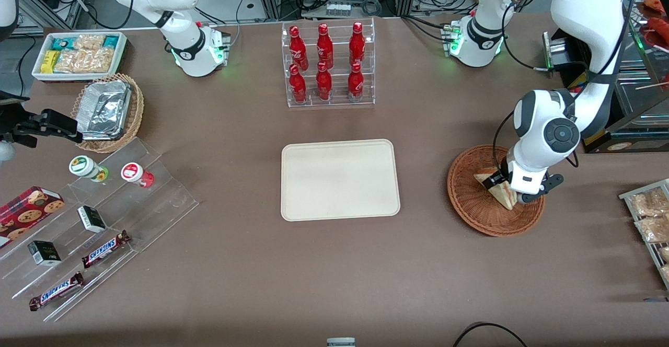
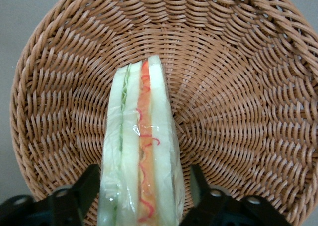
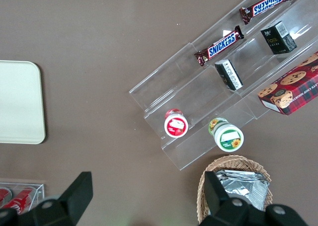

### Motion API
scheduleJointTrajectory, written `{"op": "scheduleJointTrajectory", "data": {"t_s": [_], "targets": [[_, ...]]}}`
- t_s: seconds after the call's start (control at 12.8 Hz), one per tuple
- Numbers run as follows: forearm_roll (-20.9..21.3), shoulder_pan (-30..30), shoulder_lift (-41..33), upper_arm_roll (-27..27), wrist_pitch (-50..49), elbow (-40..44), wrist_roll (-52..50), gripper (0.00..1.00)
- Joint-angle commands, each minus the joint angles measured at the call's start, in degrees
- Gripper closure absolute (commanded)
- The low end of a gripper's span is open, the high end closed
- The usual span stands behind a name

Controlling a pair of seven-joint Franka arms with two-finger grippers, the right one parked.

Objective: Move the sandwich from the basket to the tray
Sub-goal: 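Close the left gripper on the sandwich and lift it, then carry the sandwich with the left gripper over the cream tray and lower it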

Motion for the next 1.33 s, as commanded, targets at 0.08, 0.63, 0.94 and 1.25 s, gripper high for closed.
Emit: {"op": "scheduleJointTrajectory", "data": {"t_s": [0.08, 0.63, 0.94, 1.25], "targets": [[1.3, -0.1, -0.8, 0.2, -0.4, -0.3, -1.5, 1.00], [2.9, -5.5, -7.0, -1.3, -28.2, 12.3, -1.1, 1.00], [1.1, -11.4, -3.9, -2.0, -34.3, 23.8, -1.2, 1.00], [-1.7, -20.8, 6.2, -2.4, -35.3, 38.4, -1.8, 1.00]]}}
